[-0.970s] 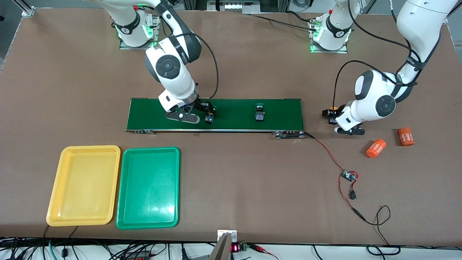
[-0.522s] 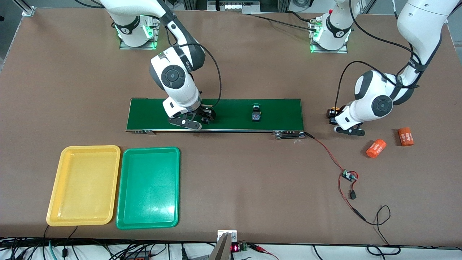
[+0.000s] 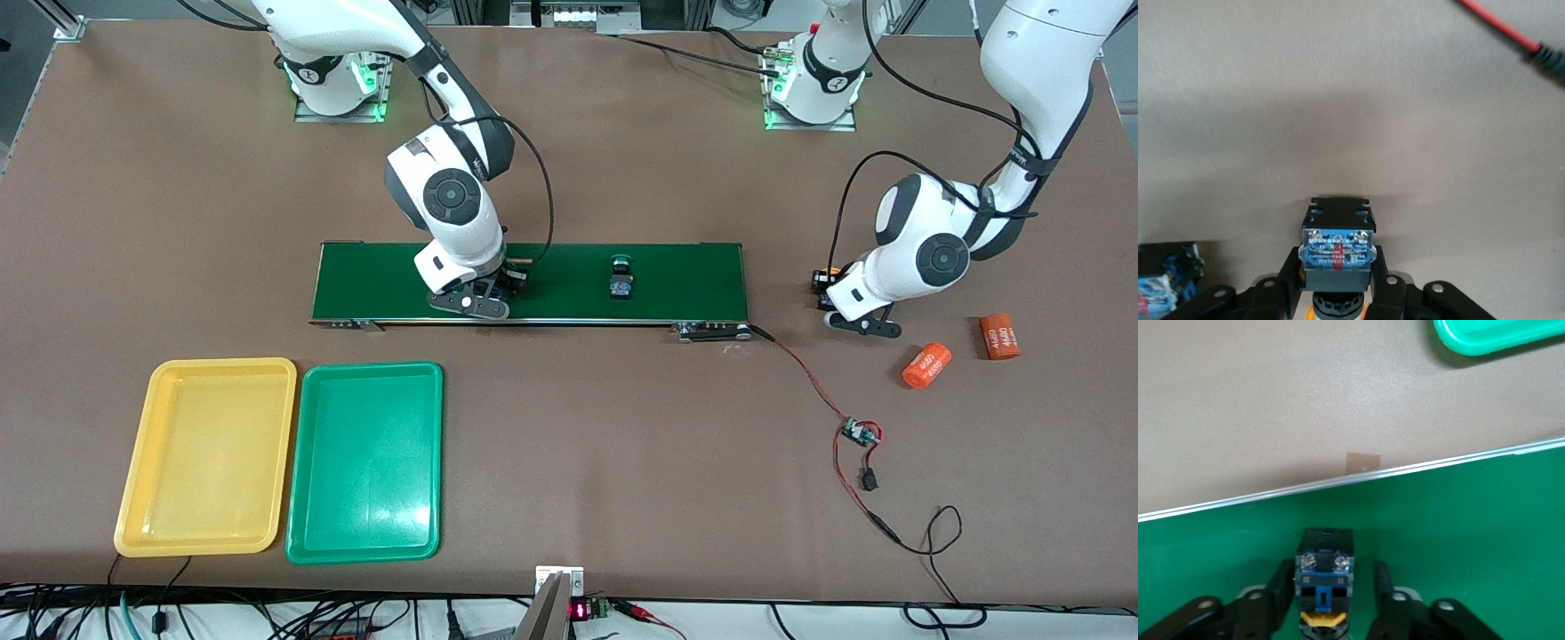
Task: Sort buttons by color to trays
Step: 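Grasp a belt button with the right gripper while the left grasps another, then carry the button to the green tray while the left gripper reaches the belt, then release the button in the green tray while the left gripper releases on belt, then grasp a belt button with the right gripper while the left grasps another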
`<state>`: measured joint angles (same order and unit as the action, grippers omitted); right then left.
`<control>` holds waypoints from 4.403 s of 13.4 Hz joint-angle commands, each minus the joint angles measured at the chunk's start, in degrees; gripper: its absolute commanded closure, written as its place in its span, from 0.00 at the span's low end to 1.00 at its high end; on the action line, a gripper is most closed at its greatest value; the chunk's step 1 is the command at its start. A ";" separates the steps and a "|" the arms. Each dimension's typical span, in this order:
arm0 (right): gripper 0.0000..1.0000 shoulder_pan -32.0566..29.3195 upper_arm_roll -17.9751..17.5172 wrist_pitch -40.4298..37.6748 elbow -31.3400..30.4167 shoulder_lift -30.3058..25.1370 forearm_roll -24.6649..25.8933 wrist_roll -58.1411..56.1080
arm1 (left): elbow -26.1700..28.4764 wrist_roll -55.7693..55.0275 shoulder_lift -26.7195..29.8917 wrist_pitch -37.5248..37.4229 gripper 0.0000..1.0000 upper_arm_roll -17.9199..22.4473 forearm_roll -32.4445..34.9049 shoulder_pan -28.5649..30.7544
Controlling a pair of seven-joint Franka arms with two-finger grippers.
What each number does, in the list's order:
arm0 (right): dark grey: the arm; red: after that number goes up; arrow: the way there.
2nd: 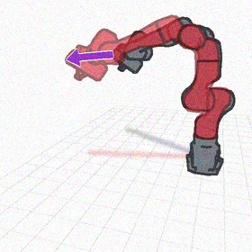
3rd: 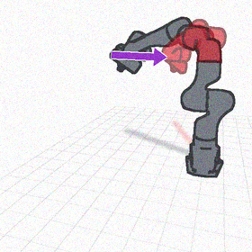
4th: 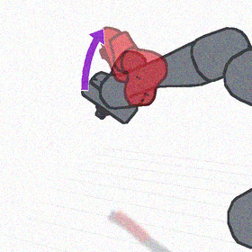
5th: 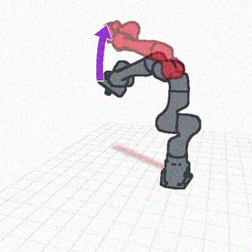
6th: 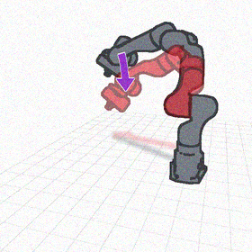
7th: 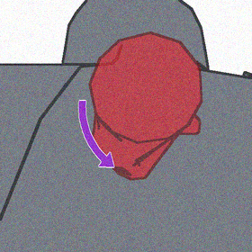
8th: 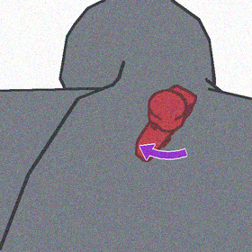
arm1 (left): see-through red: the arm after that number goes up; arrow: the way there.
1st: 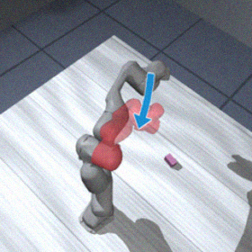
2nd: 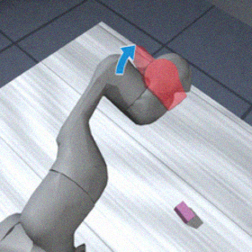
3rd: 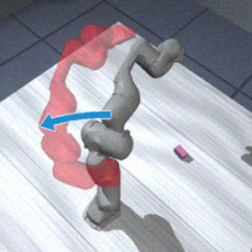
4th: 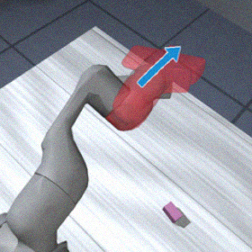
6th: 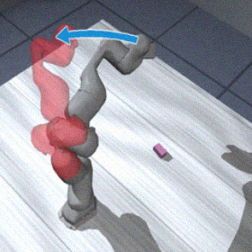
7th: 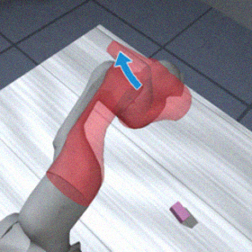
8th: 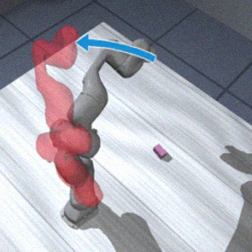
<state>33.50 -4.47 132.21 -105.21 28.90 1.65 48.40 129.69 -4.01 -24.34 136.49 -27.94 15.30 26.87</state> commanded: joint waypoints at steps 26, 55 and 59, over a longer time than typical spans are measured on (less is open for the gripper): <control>0.89 -22.78 4.29 7.09 17.50 14.95 9.77 -28.45 | -7.17 -22.01 3.94 -2.81 0.00 -0.53 -17.05 -24.76; 0.00 -20.59 -11.53 -15.76 5.29 -8.07 -1.39 -13.97 | -2.51 3.74 -1.14 -4.49 0.00 0.26 -2.82 11.81; 0.00 -13.21 -11.44 -11.81 4.67 -6.93 -0.86 -5.34 | -2.60 4.36 -2.03 -4.21 0.11 0.35 -1.07 11.81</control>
<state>17.73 -16.22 118.23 -98.80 22.70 0.95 40.40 127.11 -0.58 -26.48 132.01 -26.97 11.85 37.82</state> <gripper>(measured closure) 0.000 0.004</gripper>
